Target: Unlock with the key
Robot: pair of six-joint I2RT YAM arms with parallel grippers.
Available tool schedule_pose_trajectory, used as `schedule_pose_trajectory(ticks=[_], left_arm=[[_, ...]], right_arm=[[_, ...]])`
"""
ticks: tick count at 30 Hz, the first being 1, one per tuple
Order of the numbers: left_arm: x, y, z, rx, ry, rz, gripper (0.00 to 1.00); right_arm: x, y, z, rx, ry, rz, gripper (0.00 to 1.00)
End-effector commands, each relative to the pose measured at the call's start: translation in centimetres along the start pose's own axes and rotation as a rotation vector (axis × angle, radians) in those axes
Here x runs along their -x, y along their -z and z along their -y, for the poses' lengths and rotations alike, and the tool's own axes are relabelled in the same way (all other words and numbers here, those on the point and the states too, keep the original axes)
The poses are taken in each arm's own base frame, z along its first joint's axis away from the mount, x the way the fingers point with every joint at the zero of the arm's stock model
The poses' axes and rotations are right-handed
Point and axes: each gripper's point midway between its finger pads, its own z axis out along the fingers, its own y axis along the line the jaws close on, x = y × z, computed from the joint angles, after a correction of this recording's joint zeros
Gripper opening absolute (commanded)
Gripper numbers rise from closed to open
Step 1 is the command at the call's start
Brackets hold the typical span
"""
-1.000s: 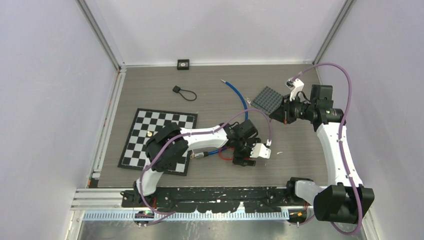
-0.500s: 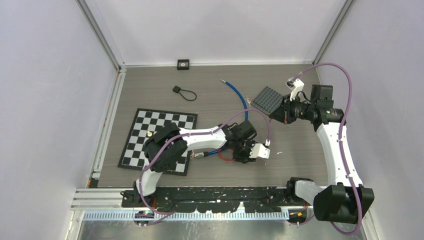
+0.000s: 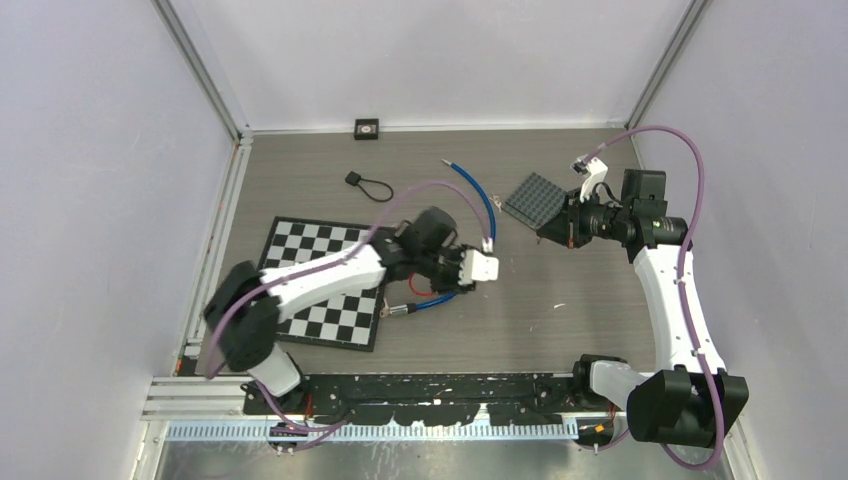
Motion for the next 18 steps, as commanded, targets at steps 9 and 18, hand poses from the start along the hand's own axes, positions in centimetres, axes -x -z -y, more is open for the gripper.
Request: schedule_pose_trajectory(ticks=[9,18], left_arm=[[5.6,13.7,4.9,-0.14,-0.267,0.408,0.0],[6.6,17.4,10.4,-0.291,-0.457,0.571,0.0]], right_arm=[[0.5,-0.3,-3.1,0.172,0.022,0.022,0.01],[-0.2,-0.7,-3.4,0.203,0.012,-0.005,0.0]])
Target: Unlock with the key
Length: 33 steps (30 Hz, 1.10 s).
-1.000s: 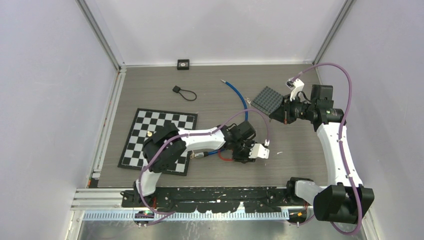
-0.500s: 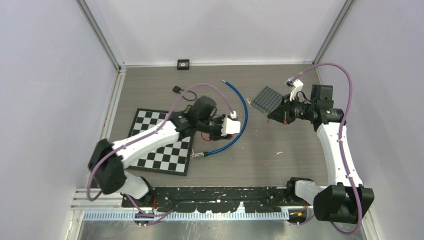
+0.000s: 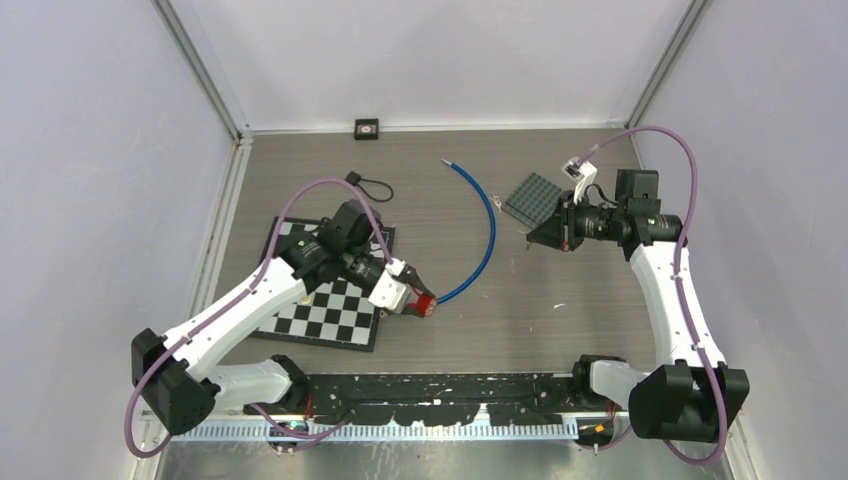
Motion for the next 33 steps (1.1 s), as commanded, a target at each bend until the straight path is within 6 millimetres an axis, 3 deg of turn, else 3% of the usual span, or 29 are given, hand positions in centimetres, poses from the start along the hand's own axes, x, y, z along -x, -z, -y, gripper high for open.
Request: schedule_pose_trajectory(ticks=[1,8,17,21,25,30,33], left_arm=[[3.7,0.7,3.1,-0.098,-0.119,0.153,0.0],[2.8,0.3,5.9,-0.16,-0.214,0.203,0.0],[1.9,0.2,6.0,-0.158,-0.225,0.175,0.0],[0.8,-0.1,3.8,-0.111,-0.208,0.104,0.0],[-1.7,-0.2,0.7,-0.041,-0.184,-0.031,0.0],[-4.9,0.0,-3.4,0.109,-0.17,-0.177,0.0],[-5.5,0.4,-5.7,0.237,-0.158,-0.208,0.0]], right_arm=[[-0.1,-0.3,-0.6,0.047,0.008,-0.003,0.0],[-0.4,-0.6,-0.3,0.053,-0.01,-0.018,0.0],[-1.0,-1.2,-1.1,0.089,0.007,-0.046,0.0],[-1.7,-2.2,-3.6,0.187,0.059,-0.087,0.0],[-2.7,-3.4,-6.0,0.293,0.097,-0.139,0.0],[-2.7,-5.0,-7.0,0.312,0.13,-0.157,0.0],[-2.2,-6.1,-7.8,0.315,0.149,-0.137,0.01]])
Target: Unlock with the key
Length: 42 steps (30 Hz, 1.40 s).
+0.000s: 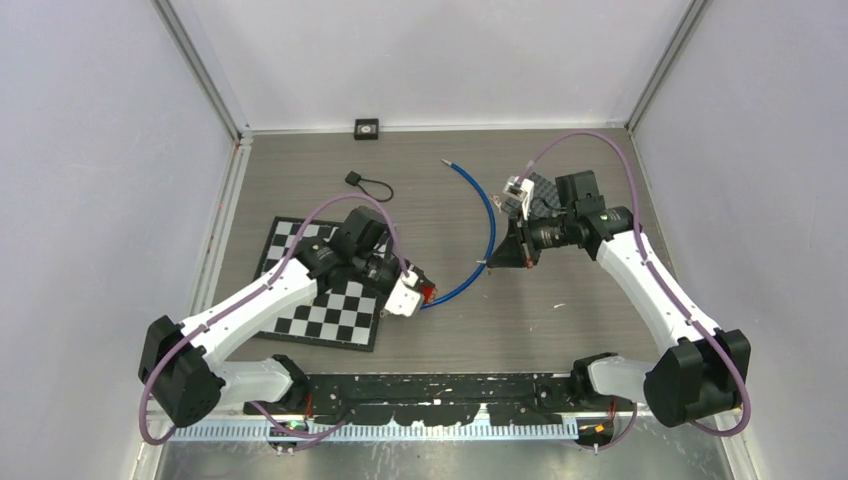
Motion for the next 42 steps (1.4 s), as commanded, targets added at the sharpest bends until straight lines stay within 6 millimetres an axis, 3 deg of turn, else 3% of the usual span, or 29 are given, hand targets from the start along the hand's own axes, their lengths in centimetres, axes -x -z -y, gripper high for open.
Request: schedule_pose_trajectory(ticks=[1,10,20,42], left_arm=[[-1.4,1.0,-5.6,0.266,-0.003,-0.087,0.0],[-3.6,2.0,-8.4,0.553,-0.011,-0.106,0.0],[-3.8,2.2,-9.0,0.772,-0.117,0.02,0.0],[-5.3,0.7,-8.1,0.732,-0.058,0.026,0.0]], right_arm=[[2.3,-1.5,-0.6,0.01,0.072,0.047,0.0],[3.0,-6.1,-1.0,0.052,0.025,-0.003,0.0],[2.7,-9.2,-0.6,0.061,-0.075,-0.054,0.0],[1.9,-7.6,-0.6,-0.024,-0.036,-0.106,0.01]])
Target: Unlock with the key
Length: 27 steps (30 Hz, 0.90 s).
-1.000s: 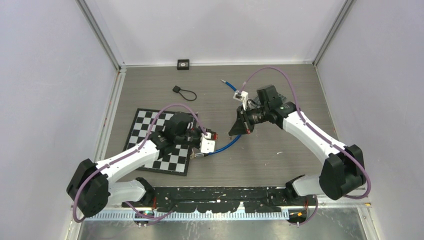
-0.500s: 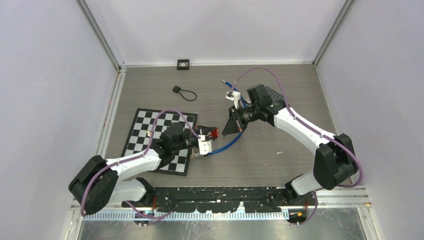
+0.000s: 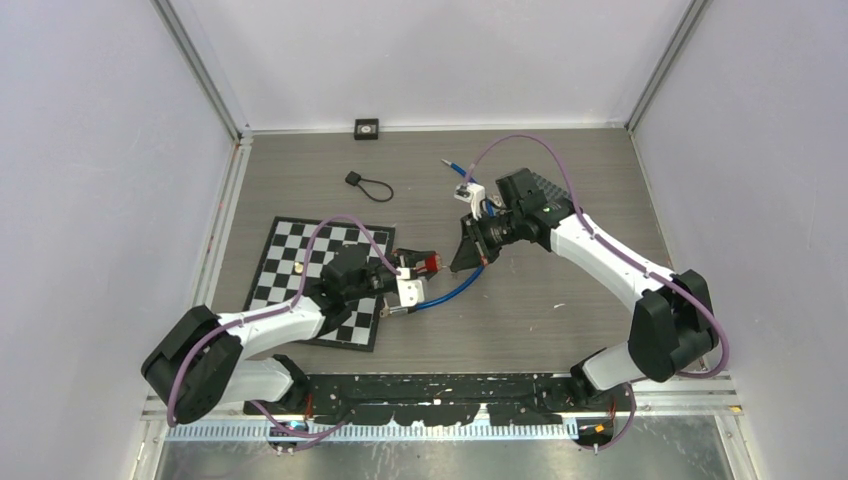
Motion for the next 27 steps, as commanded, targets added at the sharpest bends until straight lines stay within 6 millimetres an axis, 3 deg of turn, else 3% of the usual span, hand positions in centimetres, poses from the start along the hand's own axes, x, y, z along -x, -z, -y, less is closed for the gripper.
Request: schedule_pose_trajectory(ticks=[1,27], left_arm=[[1.6,-0.2,-1.5,0.042,-0.05,0.068,0.0],[1.2,-0.2,-1.5,0.024,-0.043,0.034,0.0]], right_arm=[[1.7,1.4,-1.3,-0.015,0.083,0.047,0.0],[2.7,0.4,-0.8,-0.027,0.067,0.041,0.01]])
